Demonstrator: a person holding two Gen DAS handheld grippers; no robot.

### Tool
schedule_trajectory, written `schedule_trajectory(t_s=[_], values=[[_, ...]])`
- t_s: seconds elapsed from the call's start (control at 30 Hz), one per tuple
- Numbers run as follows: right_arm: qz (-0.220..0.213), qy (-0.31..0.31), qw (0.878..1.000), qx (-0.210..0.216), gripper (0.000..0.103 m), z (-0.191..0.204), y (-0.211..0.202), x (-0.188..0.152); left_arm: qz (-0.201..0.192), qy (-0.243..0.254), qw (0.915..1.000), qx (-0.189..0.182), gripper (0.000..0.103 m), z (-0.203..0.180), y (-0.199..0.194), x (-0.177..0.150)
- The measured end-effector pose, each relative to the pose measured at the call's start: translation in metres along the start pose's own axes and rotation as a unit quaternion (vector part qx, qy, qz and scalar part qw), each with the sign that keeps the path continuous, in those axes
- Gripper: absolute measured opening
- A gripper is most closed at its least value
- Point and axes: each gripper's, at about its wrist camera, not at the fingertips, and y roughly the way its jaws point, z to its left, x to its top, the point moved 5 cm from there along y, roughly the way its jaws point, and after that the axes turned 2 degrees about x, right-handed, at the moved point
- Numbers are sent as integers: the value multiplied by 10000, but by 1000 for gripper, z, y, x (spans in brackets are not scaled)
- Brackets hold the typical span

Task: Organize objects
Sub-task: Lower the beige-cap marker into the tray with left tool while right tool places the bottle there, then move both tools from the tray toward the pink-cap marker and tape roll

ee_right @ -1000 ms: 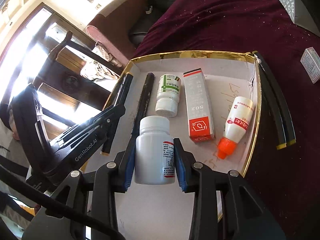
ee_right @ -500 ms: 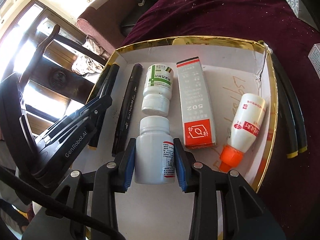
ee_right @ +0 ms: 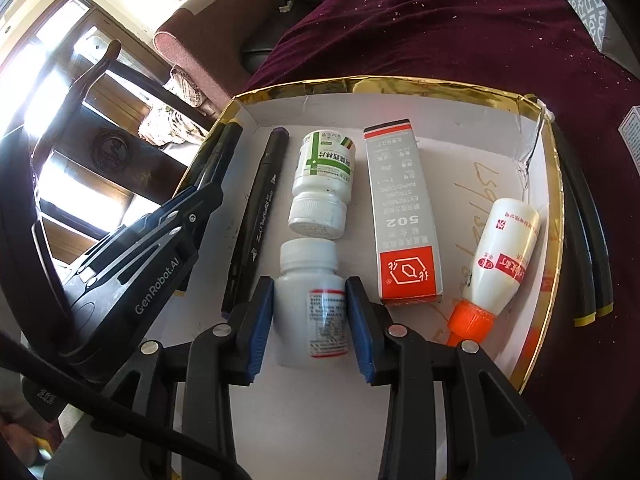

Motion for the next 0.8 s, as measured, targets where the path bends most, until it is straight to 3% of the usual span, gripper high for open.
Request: schedule_trajectory(t_s=[0.1, 0.3, 0.8], values=[[-54, -13, 10000, -2, 48, -2, -4, -1, 69, -112, 9999, -104, 18, 2, -3, 0], [-374, -334, 9987, -126, 52, 7, -26, -5, -26, -210, 9996, -173, 34, 3, -30, 0], [-1074, -600, 9917, -366, 65, 6, -97, -40, -372, -567, 9948, -763, 40, -27, -118, -24]])
